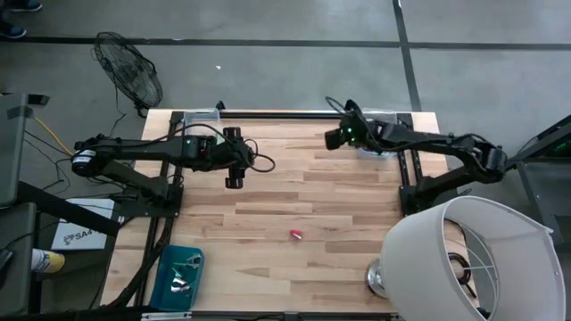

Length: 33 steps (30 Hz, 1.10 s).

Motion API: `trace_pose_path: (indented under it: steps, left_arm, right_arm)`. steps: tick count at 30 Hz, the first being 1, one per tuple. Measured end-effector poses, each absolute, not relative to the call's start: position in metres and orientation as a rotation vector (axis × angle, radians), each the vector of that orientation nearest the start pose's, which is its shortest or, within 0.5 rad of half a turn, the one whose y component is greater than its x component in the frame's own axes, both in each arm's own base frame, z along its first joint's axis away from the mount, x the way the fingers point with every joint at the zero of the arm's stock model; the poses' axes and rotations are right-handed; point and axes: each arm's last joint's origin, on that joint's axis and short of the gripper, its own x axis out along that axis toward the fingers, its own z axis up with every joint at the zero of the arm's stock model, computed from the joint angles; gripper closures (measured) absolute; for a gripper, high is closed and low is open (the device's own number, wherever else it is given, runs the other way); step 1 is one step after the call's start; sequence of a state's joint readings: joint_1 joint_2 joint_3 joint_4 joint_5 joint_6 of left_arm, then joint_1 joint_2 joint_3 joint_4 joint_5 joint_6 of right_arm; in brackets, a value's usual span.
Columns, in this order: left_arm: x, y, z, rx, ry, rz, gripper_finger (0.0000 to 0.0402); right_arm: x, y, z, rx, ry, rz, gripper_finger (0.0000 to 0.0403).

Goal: Pick and place Stapler, Stapler remover, tape
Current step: Put the red stapler into the left transparent bin

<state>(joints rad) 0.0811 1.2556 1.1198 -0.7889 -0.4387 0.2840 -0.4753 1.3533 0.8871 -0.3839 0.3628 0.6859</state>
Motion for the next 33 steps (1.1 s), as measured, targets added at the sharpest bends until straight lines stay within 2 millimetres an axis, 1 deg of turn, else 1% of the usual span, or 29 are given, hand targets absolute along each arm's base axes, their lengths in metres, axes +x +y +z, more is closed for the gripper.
trace_pose_path:
  steps: [5,9,14,19,24,33]
  left_arm:
    - [0.244,0.032,0.306,0.418,0.983,0.337,0.0133]
    - [0.244,0.032,0.306,0.418,0.983,0.337,0.0133]
    - [0.244,0.032,0.306,0.417,0.983,0.335,0.0133]
    - [0.244,0.031,0.306,0.411,0.98,0.317,0.0133]
    - [0.244,0.03,0.306,0.409,0.98,0.314,0.0133]
    - [0.244,0.03,0.305,0.409,0.98,0.313,0.0133]
  right_arm:
    - [0.255,-0.1,0.236,0.572,0.588,-0.899,0.019]
    - [0.266,-0.066,0.236,0.512,0.623,-0.769,0.019]
    - [0.275,-0.022,0.232,0.441,0.667,-0.636,0.019]
    - [0.283,0.015,0.216,0.381,0.747,-0.52,0.0188]
    - [0.293,0.045,0.193,0.328,0.817,-0.436,0.0187]
    - [0.31,0.083,0.155,0.287,0.826,-0.331,0.0187]
